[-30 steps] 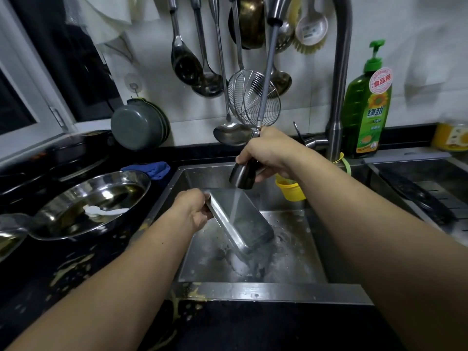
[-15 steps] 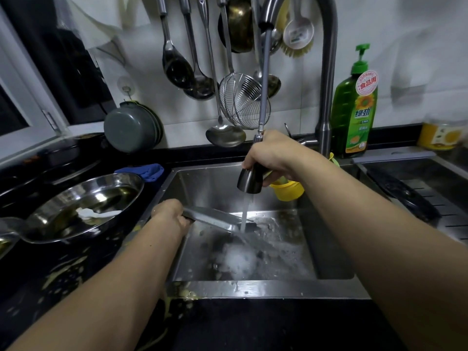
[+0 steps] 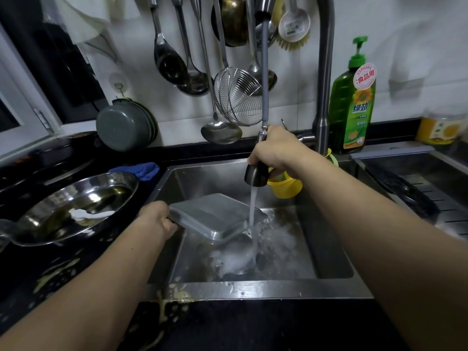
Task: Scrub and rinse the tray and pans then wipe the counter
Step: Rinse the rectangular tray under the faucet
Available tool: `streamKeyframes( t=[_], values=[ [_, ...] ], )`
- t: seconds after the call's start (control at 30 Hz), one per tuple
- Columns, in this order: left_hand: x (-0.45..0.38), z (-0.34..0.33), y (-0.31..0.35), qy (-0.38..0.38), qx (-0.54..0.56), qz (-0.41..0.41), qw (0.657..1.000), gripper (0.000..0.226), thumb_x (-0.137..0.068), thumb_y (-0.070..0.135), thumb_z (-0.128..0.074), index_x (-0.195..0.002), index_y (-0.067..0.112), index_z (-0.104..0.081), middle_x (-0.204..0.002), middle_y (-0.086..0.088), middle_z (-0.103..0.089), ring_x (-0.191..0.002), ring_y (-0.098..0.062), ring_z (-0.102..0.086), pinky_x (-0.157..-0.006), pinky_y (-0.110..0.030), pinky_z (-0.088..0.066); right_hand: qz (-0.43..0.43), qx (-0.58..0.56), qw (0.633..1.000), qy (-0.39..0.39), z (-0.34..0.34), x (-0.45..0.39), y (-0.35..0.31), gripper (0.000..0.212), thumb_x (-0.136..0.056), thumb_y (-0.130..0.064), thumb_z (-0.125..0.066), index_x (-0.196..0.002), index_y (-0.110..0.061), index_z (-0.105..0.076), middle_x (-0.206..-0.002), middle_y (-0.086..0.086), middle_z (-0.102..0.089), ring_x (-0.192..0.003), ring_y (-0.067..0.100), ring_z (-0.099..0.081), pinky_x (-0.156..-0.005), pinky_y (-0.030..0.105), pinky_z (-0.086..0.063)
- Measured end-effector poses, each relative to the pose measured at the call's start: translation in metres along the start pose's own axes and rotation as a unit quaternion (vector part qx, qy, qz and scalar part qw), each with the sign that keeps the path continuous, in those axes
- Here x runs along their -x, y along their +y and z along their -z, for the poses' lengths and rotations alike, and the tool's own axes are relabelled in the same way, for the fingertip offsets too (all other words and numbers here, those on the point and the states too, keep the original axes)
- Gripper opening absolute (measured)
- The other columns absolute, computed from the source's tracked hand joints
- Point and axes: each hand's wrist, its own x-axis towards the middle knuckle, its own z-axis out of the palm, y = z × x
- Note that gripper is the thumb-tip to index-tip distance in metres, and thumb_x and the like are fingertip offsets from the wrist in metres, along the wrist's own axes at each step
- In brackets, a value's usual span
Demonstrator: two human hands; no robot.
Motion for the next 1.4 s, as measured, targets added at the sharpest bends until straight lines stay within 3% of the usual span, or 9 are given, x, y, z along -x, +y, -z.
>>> streamKeyframes(
  t=[0.2, 0.47, 0.6, 0.73, 0.87, 1.0, 1.2, 1.3, 1.4],
  values=[
    [0.006, 0.009, 0.002, -0.023, -0.021, 0.006, 0.999, 0.030, -0.109, 0.012, -0.039, -0.136, 0.006, -0.052, -0.113, -0.020, -0.067, -0.092, -0.033, -0.070, -0.060, -0.048, -0.053, 0.001, 0.049, 0.998, 0.028, 0.004, -0.007, 0.005, 0.033, -0.075, -0.012, -0.076, -0.099, -0.015, -0.053, -0.100, 0.013, -0.062, -0.081, 0.033, -0.067, -0.061, 0.049, -0.063],
    [-0.005, 0.008, 0.004, -0.053, -0.061, -0.042, 0.996, 0.035, -0.108, 0.014, -0.038, -0.104, 0.011, -0.073, -0.108, -0.017, -0.075, -0.098, -0.033, -0.072, -0.067, -0.045, -0.054, 0.004, 0.084, 0.995, 0.052, 0.016, -0.016, 0.016, 0.043, -0.071, -0.017, -0.077, -0.106, -0.016, -0.051, -0.109, 0.013, -0.059, -0.094, 0.035, -0.062, -0.078, 0.049, -0.061],
    [-0.002, -0.003, 0.002, -0.066, -0.065, -0.078, 0.993, 0.031, -0.104, 0.009, -0.041, -0.112, 0.010, -0.071, -0.108, -0.018, -0.074, -0.099, -0.036, -0.072, -0.074, -0.045, -0.056, 0.009, 0.065, 0.997, 0.041, 0.011, -0.018, 0.015, 0.036, -0.072, -0.015, -0.079, -0.093, -0.019, -0.050, -0.106, 0.012, -0.060, -0.094, 0.034, -0.063, -0.074, 0.049, -0.062],
    [-0.013, -0.003, 0.007, -0.049, -0.042, -0.104, 0.992, 0.027, -0.098, 0.011, -0.049, -0.116, 0.010, -0.070, -0.112, -0.020, -0.075, -0.100, -0.040, -0.072, -0.092, -0.060, -0.055, 0.013, 0.046, 0.998, 0.031, 0.007, -0.021, 0.016, 0.036, -0.076, -0.012, -0.078, -0.097, -0.018, -0.050, -0.100, 0.011, -0.061, -0.088, 0.033, -0.066, -0.067, 0.049, -0.063],
    [-0.008, -0.003, 0.008, -0.055, -0.066, -0.131, 0.988, 0.025, -0.099, 0.014, -0.048, -0.101, 0.012, -0.073, -0.108, -0.018, -0.075, -0.104, -0.036, -0.071, -0.091, -0.047, -0.056, 0.019, 0.069, 0.996, 0.047, 0.006, -0.028, 0.019, 0.036, -0.079, -0.015, -0.075, -0.105, -0.018, -0.050, -0.105, 0.009, -0.059, -0.096, 0.032, -0.063, -0.080, 0.048, -0.061],
    [0.000, -0.003, 0.006, -0.079, -0.078, -0.144, 0.983, 0.027, -0.103, 0.015, -0.045, -0.094, 0.012, -0.070, -0.110, -0.020, -0.074, -0.110, -0.037, -0.068, -0.100, -0.051, -0.052, 0.032, 0.079, 0.994, 0.070, 0.003, -0.035, 0.021, 0.031, -0.080, -0.018, -0.069, -0.104, -0.018, -0.049, -0.107, 0.010, -0.059, -0.101, 0.033, -0.061, -0.085, 0.048, -0.059],
    [0.009, -0.008, 0.002, -0.134, -0.095, -0.149, 0.975, 0.035, -0.107, 0.010, -0.038, -0.086, 0.011, -0.066, -0.072, -0.006, -0.075, -0.078, -0.025, -0.069, -0.075, -0.036, -0.054, 0.040, 0.070, 0.994, 0.074, -0.005, -0.044, 0.021, 0.035, -0.077, -0.020, -0.072, -0.102, -0.020, -0.048, -0.101, 0.007, -0.059, -0.095, 0.031, -0.061, -0.081, 0.049, -0.060],
    [0.012, -0.009, 0.002, -0.157, -0.119, -0.151, 0.969, 0.036, -0.107, 0.013, -0.039, -0.091, 0.009, -0.071, -0.086, -0.013, -0.077, -0.087, -0.031, -0.071, -0.084, -0.041, -0.055, 0.035, 0.053, 0.995, 0.073, -0.008, -0.046, 0.021, 0.035, -0.075, -0.020, -0.076, -0.094, -0.024, -0.047, -0.101, 0.007, -0.057, -0.091, 0.031, -0.061, -0.076, 0.048, -0.061],
    [0.010, -0.010, 0.003, -0.167, -0.122, -0.146, 0.967, 0.034, -0.108, 0.015, -0.040, -0.106, 0.004, -0.072, -0.104, -0.022, -0.075, -0.100, -0.037, -0.070, -0.091, -0.047, -0.055, 0.031, 0.040, 0.996, 0.069, -0.009, -0.046, 0.021, 0.040, -0.074, -0.020, -0.079, -0.101, -0.021, -0.050, -0.098, 0.005, -0.056, -0.091, 0.031, -0.060, -0.076, 0.049, -0.061]
  ],
)
